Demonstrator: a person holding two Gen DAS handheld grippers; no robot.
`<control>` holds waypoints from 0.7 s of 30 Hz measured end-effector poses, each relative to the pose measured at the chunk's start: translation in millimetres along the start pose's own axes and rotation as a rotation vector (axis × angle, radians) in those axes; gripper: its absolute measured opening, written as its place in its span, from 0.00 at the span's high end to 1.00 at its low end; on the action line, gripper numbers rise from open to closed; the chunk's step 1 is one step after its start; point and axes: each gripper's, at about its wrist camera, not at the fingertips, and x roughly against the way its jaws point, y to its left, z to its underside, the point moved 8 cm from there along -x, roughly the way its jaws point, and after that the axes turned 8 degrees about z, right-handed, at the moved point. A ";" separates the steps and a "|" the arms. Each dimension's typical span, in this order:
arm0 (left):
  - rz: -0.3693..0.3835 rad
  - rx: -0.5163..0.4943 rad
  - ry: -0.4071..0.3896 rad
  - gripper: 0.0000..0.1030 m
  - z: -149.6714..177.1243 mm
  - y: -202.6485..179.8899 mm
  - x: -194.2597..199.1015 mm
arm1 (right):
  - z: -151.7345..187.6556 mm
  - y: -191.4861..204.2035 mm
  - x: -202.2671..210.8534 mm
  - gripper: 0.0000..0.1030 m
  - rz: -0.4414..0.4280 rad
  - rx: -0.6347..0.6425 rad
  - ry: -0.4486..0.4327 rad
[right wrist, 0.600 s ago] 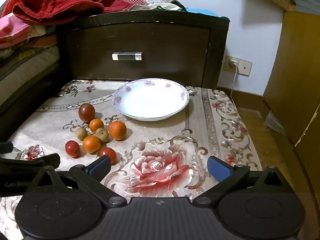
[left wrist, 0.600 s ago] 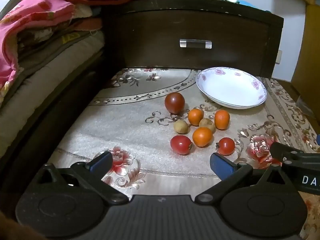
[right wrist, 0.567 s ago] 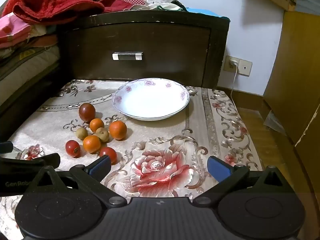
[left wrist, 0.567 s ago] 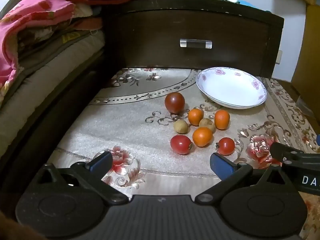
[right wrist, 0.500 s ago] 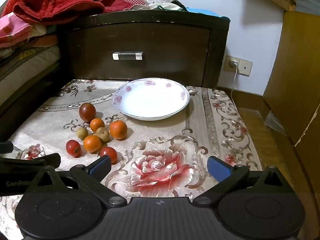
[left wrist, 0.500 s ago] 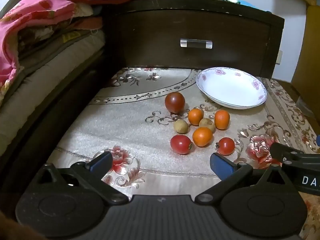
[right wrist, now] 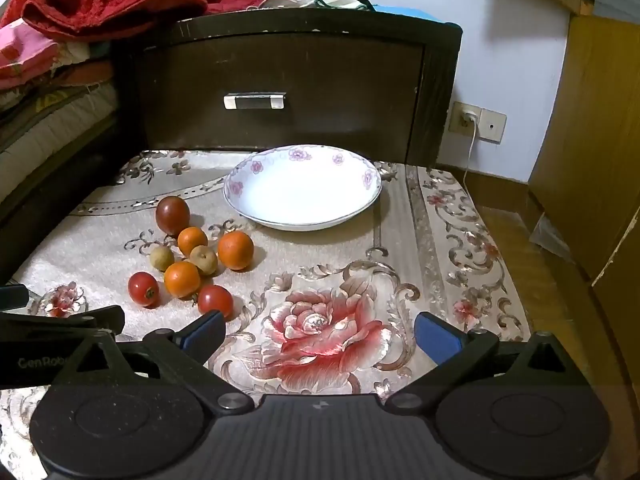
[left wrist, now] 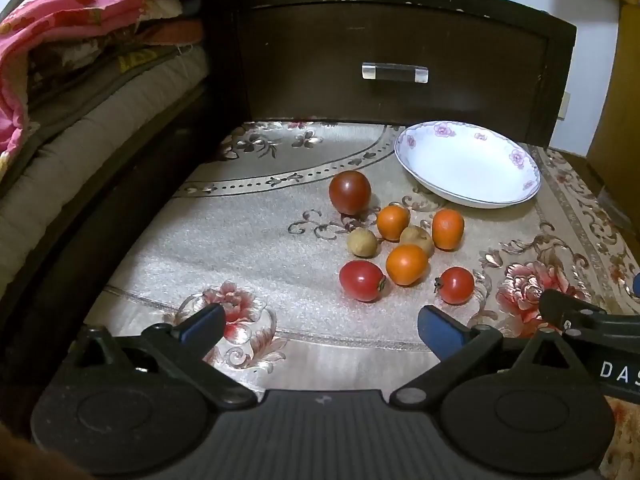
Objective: Organize fruits
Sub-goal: 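Move both tools toward the cluster of fruit beside the white plate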
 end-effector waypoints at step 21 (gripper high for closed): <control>0.039 0.011 0.011 0.00 -2.2 -0.8 -1.1 | 2.4 -1.2 -8.1 0.06 0.027 0.005 0.025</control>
